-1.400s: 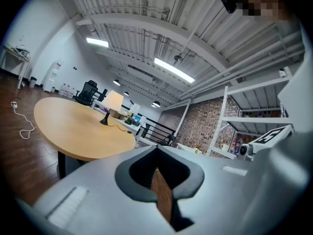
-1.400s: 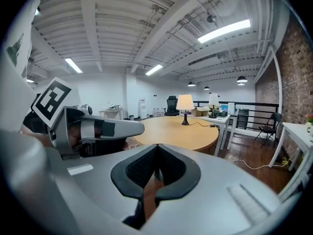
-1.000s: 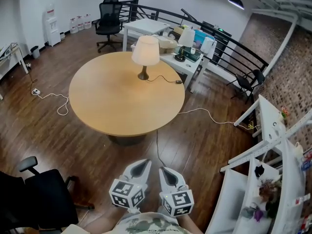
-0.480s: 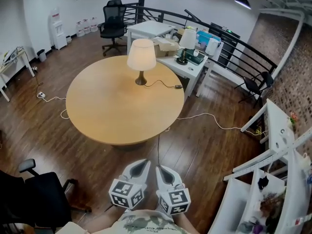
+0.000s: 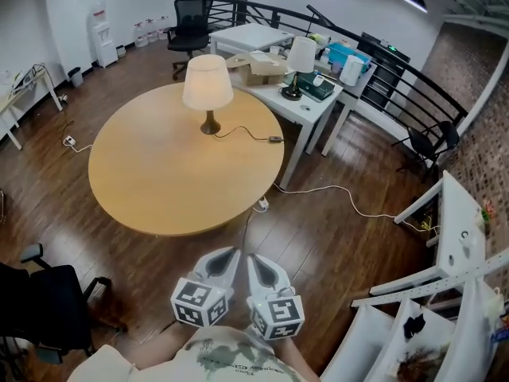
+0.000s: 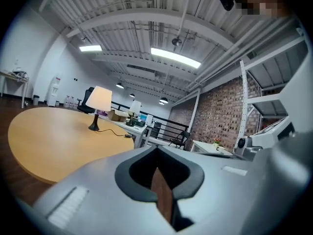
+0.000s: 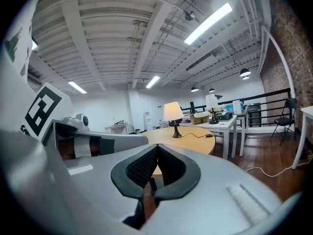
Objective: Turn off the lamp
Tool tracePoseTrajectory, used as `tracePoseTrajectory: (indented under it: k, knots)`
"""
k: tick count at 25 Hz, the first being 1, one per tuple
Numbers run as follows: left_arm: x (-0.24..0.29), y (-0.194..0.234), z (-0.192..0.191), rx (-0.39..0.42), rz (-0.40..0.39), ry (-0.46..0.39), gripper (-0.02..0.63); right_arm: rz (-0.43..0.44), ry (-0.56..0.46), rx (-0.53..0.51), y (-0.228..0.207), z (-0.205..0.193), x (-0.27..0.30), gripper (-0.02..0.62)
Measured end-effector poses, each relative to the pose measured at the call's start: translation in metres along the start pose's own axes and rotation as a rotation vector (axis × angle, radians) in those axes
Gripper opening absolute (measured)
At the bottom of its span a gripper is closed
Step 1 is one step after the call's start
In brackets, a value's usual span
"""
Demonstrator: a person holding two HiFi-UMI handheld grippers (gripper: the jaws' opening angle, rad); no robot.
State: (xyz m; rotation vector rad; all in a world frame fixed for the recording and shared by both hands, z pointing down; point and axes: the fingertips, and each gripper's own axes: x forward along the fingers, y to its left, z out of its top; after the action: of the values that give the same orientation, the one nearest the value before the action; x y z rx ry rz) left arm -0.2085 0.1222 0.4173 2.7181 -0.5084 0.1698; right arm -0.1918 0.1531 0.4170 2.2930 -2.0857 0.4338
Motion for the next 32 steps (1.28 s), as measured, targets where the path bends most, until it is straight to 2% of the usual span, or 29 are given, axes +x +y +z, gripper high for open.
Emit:
tracePoseTrajectory:
  k: [7, 12, 15, 18, 23, 32]
  knots:
    - [0.077, -0.055, -0.017, 0.049, 0.014, 0.036, 0.002, -0.014, -0.009, 0.043, -0.100, 0.007, -0.025, 0.000]
    - [0.114, -0.070, -0.014, 0.066, 0.046, 0.031, 0.002, -0.025, -0.008, 0.031, -0.158, 0.010, -0.038, 0.000]
    - [0.122, -0.073, -0.011, 0.073, 0.052, 0.030, 0.002, -0.039, -0.016, 0.076, -0.178, 0.010, -0.039, 0.000]
    - [0.135, -0.070, -0.012, 0.070, 0.055, 0.041, 0.002, -0.044, -0.017, 0.106, -0.189, 0.007, -0.032, 0.000]
    - [0.173, -0.058, -0.011, 0.061, 0.027, 0.047, 0.002, -0.030, -0.002, 0.092, -0.201, 0.008, 0.003, 0.000]
    - [0.248, -0.001, 0.029, 0.043, -0.005, 0.042, 0.002, -0.057, 0.038, 0.048, -0.237, 0.037, 0.100, 0.000]
